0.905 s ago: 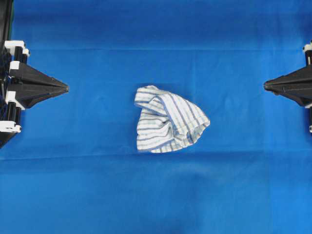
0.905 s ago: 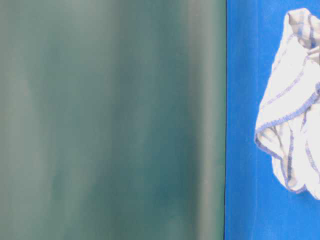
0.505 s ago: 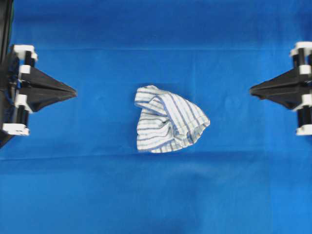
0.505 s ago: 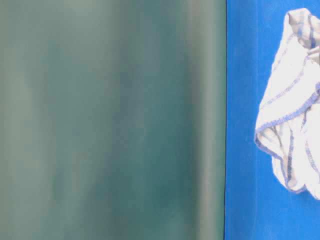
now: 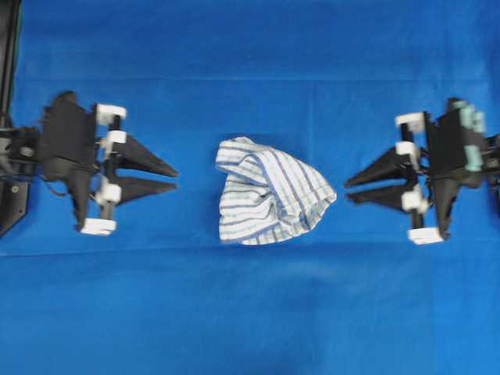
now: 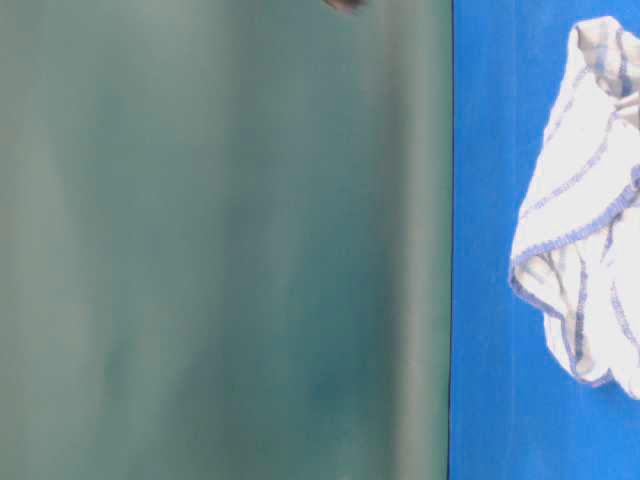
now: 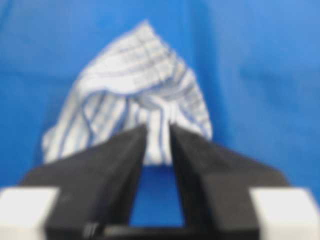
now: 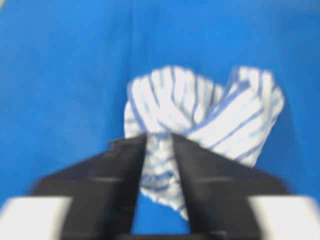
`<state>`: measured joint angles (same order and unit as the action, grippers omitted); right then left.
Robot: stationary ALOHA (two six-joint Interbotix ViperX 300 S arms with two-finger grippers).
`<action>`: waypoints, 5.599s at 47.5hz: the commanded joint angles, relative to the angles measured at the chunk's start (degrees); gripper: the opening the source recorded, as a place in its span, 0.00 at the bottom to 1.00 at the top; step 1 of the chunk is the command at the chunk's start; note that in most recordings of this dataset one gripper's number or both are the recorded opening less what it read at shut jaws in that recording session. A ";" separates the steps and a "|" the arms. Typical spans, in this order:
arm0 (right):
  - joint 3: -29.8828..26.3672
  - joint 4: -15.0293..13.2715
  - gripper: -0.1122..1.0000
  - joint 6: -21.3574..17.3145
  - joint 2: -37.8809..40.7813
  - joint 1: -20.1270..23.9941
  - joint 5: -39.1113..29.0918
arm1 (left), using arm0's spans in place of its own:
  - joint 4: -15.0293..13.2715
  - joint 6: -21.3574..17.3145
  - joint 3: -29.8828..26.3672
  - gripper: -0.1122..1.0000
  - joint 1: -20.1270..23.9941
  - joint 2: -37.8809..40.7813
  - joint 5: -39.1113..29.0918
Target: Lift the towel with both arms.
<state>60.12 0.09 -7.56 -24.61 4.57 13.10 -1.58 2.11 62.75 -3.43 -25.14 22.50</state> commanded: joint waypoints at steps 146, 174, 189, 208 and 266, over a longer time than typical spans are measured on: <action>-48.25 -9.58 0.16 1.05 0.35 -7.21 -45.79 | 0.18 -9.93 -39.73 0.15 9.58 -6.24 -43.95; -47.81 -10.46 0.57 1.14 0.44 -7.21 -45.88 | 0.18 -9.40 -39.46 0.70 9.05 -6.68 -43.59; -46.93 -11.07 0.69 0.97 0.44 -7.21 -45.88 | 0.18 -10.55 -38.32 0.94 7.56 -6.24 -43.24; -35.42 -10.55 0.69 -0.97 1.41 -5.01 -39.29 | 0.18 -9.05 -26.81 0.94 4.57 -1.93 -32.61; -16.52 -10.37 0.69 -11.51 28.21 0.53 -18.02 | -0.18 -4.92 -20.21 0.94 -4.22 35.51 -5.89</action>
<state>43.95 -10.37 -18.98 3.60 5.63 -6.42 -1.58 -2.99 43.59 -7.56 10.28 15.73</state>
